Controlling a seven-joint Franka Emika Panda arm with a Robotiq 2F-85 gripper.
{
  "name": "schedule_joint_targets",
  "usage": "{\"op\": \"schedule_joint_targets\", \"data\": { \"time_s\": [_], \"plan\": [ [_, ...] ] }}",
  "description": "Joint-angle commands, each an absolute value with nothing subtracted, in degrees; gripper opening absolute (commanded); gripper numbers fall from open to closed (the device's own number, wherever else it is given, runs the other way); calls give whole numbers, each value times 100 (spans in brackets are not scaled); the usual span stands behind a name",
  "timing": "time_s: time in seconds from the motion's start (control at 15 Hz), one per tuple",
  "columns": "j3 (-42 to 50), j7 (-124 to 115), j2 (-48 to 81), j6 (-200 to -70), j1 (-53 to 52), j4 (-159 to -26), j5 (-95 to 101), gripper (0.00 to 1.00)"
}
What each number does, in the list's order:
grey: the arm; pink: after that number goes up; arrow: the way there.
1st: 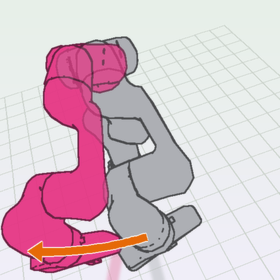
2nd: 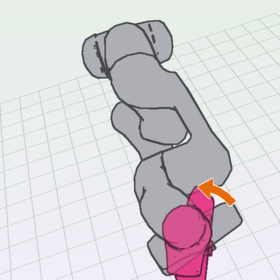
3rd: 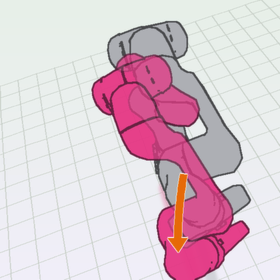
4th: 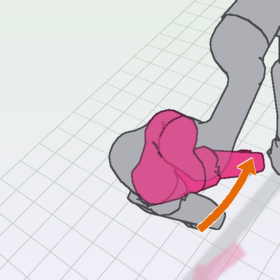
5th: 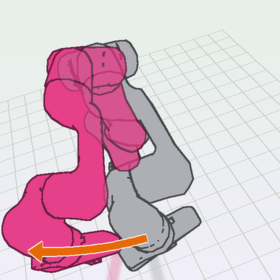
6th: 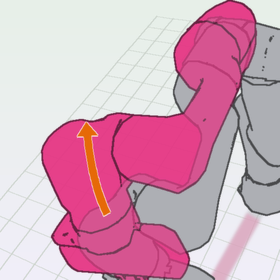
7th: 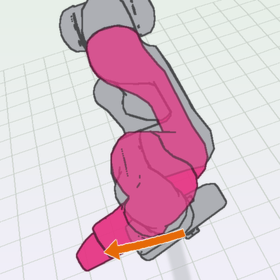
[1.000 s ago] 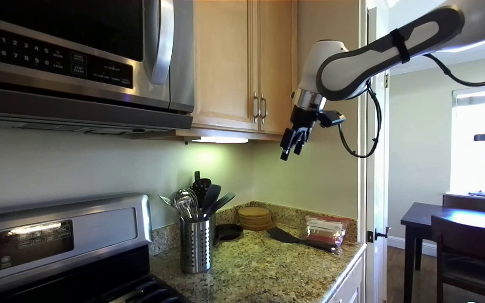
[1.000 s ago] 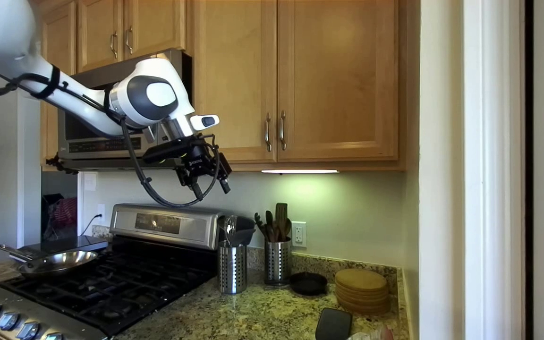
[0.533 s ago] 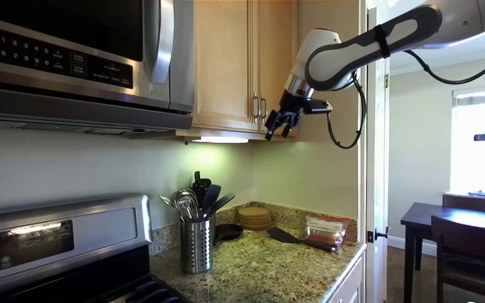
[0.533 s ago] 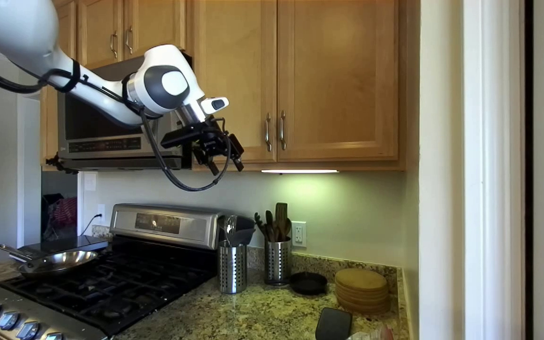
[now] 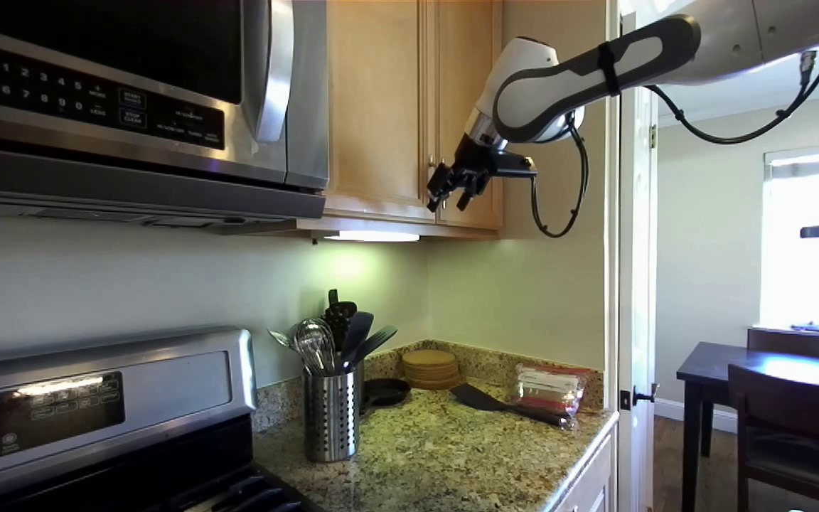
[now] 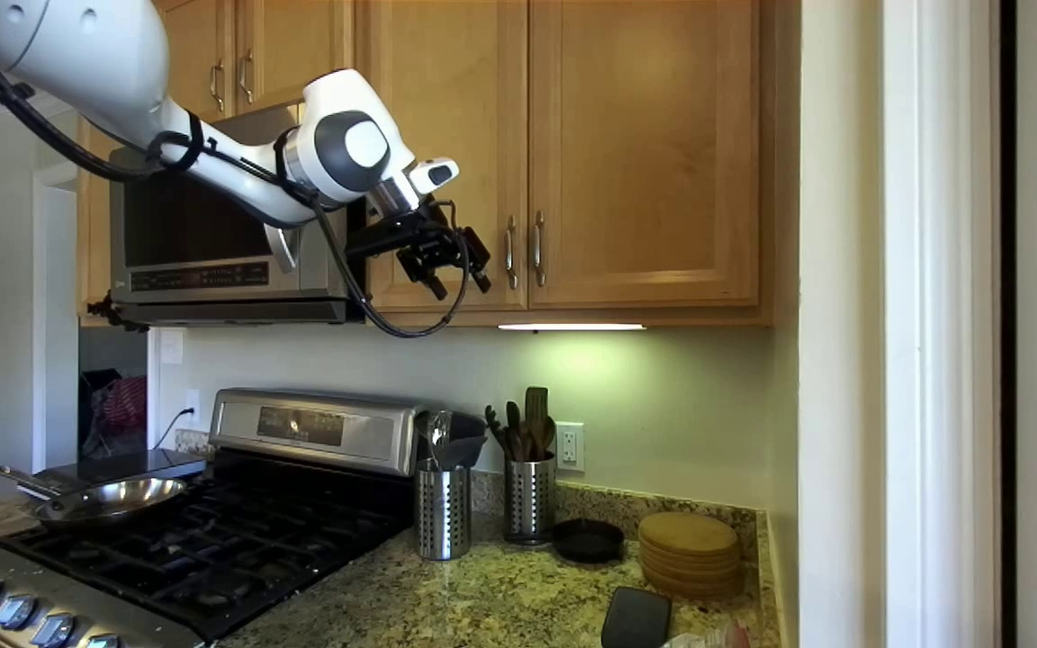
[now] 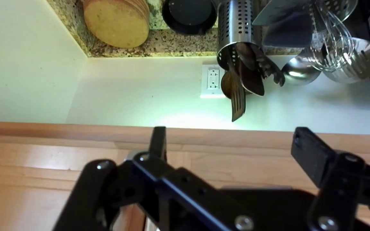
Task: Open the top left door of the cabinet.
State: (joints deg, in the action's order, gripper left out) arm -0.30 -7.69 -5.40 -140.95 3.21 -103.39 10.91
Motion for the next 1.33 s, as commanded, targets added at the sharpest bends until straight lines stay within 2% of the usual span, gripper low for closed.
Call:
{"op": "schedule_joint_targets", "data": {
  "time_s": [0.0, 0.8, 0.93, 1.0, 1.07, 1.27],
  "plan": [
    [44, -822, -205, -14212, 335, -9809, 1210, 100],
    [268, 265, 114, -14146, 324, -8974, 354, 100],
    [264, 441, 162, -14094, 326, -8878, 101, 83],
    [268, 535, 227, -14157, 336, -8835, -11, 70],
    [274, 593, 271, -14180, 347, -8808, -81, 67],
    [334, 659, 367, -14204, 396, -8720, -69, 75]
  ]
}}
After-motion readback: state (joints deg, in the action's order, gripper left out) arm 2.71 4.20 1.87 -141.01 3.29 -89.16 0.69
